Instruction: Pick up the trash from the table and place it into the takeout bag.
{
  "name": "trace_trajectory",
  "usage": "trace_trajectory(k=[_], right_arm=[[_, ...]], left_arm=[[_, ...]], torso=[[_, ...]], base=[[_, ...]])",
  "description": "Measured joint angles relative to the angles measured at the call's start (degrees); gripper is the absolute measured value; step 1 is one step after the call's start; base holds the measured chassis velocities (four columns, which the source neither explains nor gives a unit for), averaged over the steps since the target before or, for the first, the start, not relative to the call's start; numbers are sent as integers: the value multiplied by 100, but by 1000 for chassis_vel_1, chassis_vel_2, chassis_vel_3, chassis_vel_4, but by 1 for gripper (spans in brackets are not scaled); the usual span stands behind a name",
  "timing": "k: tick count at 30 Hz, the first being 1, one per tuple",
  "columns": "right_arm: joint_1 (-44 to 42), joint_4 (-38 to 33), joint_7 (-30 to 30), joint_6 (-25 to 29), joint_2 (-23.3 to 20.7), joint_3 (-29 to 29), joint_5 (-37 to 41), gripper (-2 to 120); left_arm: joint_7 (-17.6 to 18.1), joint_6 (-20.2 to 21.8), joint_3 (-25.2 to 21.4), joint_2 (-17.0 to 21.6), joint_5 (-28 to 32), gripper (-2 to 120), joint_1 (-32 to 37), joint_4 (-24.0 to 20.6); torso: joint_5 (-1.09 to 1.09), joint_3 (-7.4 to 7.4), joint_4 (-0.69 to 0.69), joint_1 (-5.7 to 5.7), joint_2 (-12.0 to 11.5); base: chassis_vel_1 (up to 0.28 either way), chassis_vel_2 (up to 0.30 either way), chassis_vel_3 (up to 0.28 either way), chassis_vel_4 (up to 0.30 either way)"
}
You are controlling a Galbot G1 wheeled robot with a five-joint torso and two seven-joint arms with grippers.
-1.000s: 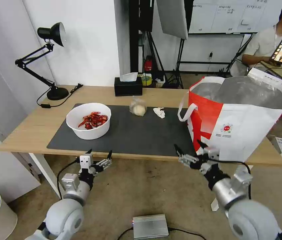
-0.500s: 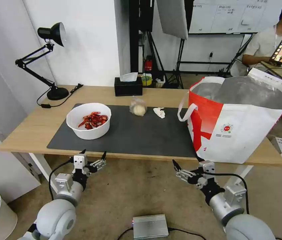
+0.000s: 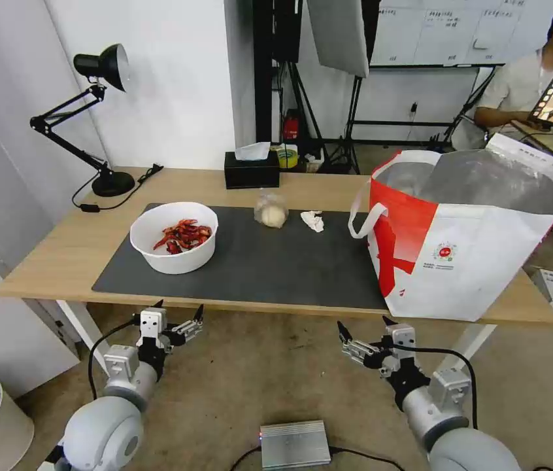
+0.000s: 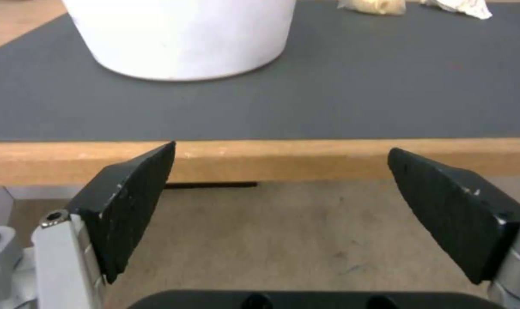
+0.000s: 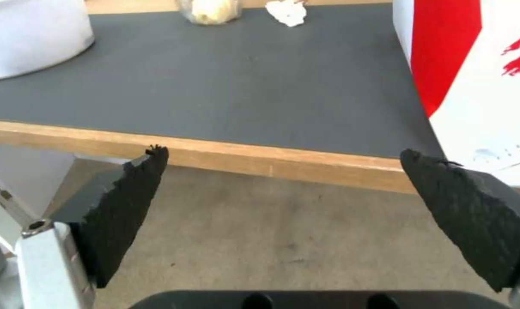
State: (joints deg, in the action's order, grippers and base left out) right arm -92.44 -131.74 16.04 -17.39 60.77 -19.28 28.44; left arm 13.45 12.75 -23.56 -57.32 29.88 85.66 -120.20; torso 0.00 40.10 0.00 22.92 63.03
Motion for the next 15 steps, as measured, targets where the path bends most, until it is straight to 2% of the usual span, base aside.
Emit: trace_trajectory(k=[15], right_arm=[[165,62,-243,132,191,130,-159,100]], left_arm=[[-14,-20,279,-108,-58,100,-140,250]], torso=[[0,0,-1,0,0]], base=[[0,0,0,0]])
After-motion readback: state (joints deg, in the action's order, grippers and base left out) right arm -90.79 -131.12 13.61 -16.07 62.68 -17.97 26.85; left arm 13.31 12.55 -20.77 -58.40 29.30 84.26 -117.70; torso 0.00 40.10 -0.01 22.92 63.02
